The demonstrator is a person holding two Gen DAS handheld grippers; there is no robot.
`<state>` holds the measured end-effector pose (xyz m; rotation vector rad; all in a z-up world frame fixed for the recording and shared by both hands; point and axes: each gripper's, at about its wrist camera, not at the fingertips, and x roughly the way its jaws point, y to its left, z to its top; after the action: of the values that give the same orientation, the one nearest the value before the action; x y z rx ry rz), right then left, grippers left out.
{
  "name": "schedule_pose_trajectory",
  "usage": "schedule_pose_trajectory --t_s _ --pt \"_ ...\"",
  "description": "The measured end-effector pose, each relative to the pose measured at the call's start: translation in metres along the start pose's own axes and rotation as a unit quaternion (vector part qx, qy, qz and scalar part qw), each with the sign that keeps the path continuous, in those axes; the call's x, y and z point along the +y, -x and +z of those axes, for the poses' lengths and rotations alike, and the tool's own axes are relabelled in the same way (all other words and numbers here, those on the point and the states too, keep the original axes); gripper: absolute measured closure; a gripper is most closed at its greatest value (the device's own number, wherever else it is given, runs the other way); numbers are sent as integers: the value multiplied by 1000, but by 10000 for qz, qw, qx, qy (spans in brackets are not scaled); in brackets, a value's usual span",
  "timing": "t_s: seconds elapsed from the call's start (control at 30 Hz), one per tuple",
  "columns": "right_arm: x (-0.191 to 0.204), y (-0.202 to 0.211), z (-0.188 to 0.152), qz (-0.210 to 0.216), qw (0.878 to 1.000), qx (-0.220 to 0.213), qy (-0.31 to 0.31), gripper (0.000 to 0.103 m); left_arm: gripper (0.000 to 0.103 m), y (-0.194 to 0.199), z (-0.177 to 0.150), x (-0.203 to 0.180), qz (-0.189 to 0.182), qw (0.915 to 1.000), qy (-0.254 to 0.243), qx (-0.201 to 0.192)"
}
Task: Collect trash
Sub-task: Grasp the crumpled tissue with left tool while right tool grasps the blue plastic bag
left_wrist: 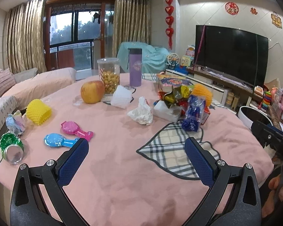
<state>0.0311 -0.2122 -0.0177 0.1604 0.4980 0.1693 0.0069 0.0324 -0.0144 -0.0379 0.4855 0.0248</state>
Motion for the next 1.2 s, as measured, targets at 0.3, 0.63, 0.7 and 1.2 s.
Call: schedule_pose_trajectory --t_s 0.3,0.63,0.7,1.2 --pt "-2 -39 7 51 9991 387 -135 2 0 -45 11 4 52 9993 -91 355" --pt "-1 -92 20 131 9961 831 -265 7 8 -103 27 5 -17 9967 -68 805" --pt "-1 -102 22 180 9950 934 -308 11 8 -114 30 5 -36 9962 -39 873" --pt "-9 -168 22 487 9826 1654 -684 35 48 -189 39 -5 -278 9848 -34 1712"
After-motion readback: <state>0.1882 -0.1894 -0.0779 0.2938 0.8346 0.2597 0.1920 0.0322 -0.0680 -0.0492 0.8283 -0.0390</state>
